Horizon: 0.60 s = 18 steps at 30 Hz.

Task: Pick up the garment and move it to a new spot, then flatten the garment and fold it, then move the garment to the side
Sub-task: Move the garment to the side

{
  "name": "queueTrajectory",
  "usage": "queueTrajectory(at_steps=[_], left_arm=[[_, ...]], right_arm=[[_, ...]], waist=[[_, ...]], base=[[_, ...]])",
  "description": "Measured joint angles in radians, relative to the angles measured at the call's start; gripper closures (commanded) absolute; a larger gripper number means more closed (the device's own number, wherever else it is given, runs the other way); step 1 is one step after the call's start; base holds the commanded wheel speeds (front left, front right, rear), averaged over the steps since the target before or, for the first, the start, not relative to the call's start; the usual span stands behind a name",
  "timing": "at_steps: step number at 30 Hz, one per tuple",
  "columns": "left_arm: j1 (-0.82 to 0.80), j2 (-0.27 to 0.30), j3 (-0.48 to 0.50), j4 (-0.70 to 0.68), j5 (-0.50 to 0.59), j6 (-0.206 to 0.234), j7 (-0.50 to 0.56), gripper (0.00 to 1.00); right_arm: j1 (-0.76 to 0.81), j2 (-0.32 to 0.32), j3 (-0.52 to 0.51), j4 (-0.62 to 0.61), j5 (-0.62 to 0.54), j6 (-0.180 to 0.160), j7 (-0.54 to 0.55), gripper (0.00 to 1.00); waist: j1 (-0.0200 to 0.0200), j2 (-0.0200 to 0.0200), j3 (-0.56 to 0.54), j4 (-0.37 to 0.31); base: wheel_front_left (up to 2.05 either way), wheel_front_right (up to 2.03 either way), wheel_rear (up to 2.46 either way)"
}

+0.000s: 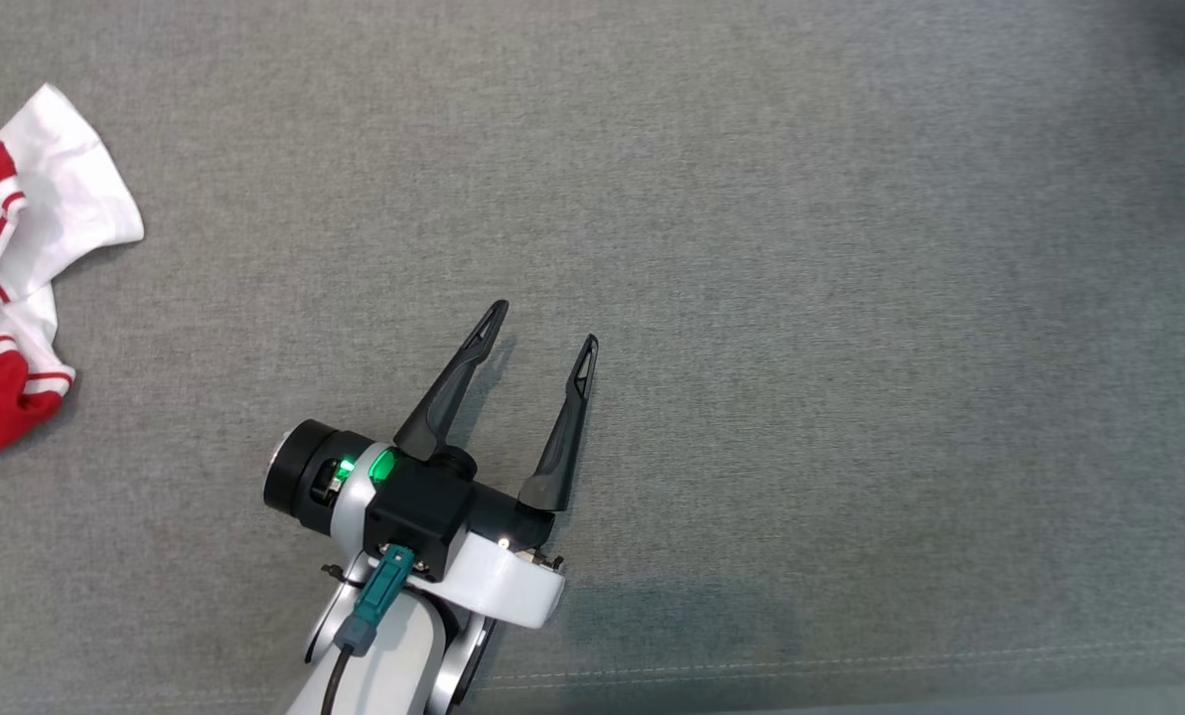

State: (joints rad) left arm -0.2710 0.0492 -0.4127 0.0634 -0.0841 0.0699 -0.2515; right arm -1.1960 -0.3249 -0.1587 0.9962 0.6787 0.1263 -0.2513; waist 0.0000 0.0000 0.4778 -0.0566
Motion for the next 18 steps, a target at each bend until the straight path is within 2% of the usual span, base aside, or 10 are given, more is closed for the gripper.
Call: queueTrajectory(at_steps=[7, 12, 13, 18], left_arm=[[-0.008, -0.001, -0.008, -0.022, 0.023, -0.009, 0.000, 0.00], [-0.011, 0.001, -0.016, -0.046, 0.040, -0.012, 0.000, 0.00], [-0.011, 0.001, -0.016, -0.046, 0.040, -0.012, 0.000, 0.00], [-0.028, 0.005, -0.019, -0.068, 0.050, -0.012, 0.000, 0.00]], right_arm=[[-0.118, -0.085, -0.082, 0.058, -0.055, 0.000, 0.000, 1.00], [-0.118, -0.148, -0.208, 0.104, -0.102, 0.000, 0.000, 1.00], [-0.118, -0.148, -0.208, 0.104, -0.102, 0.000, 0.000, 1.00], [-0.023, -0.148, -0.343, 0.173, -0.170, 0.000, 0.000, 1.00]], waist=[[0.0000, 0.0000, 0.068, 0.073], [0.0000, 0.0000, 0.111, 0.097], [0.0000, 0.0000, 0.111, 0.097], [0.0000, 0.0000, 0.125, 0.079]], base=[[0.00, 0.00, 0.00], [0.00, 0.00, 0.00], [0.00, 0.00, 0.00], [0.00, 0.00, 0.00]])
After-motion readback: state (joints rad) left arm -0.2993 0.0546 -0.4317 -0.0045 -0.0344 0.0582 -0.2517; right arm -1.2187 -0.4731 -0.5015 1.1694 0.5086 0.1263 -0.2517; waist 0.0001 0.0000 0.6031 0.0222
